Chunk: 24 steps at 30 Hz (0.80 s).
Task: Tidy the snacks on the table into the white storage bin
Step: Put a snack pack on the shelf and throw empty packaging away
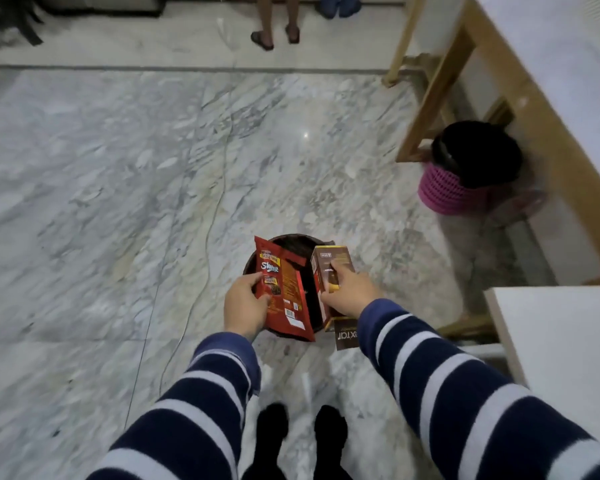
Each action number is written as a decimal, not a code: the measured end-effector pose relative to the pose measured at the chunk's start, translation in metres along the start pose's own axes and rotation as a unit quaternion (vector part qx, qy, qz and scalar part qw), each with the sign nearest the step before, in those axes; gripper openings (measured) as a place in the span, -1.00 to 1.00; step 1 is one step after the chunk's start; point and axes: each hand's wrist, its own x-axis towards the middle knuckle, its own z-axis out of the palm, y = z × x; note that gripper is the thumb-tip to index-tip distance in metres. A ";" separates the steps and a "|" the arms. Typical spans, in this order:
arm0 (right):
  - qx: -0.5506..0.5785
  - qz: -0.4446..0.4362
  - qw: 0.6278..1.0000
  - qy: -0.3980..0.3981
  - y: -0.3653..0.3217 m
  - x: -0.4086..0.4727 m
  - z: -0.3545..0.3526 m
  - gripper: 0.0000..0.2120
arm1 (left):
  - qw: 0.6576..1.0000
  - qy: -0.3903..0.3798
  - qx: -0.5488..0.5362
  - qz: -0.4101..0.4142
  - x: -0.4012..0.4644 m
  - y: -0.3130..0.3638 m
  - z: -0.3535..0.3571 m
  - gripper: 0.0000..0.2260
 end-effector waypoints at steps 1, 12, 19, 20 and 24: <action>-0.003 0.004 1.000 -0.013 -0.002 0.018 0.009 -0.28 | 1.000 -0.001 0.005 0.000 0.011 -0.003 0.007 -0.59; 0.006 0.018 0.999 -0.049 0.009 0.217 0.119 -0.30 | 0.993 -0.083 0.062 -0.055 0.155 -0.094 0.092 -0.53; 0.003 0.060 0.995 -0.081 0.017 0.198 0.098 -0.44 | 0.985 -0.126 0.097 -0.068 0.149 -0.071 0.073 -0.59; 0.001 0.062 0.995 -0.084 0.015 0.189 0.085 -0.45 | 0.984 -0.132 0.100 -0.062 0.146 -0.060 0.066 -0.61; -0.016 0.056 0.995 -0.082 0.003 0.143 0.021 -0.47 | 0.972 -0.177 0.156 -0.003 0.132 0.001 0.031 -0.63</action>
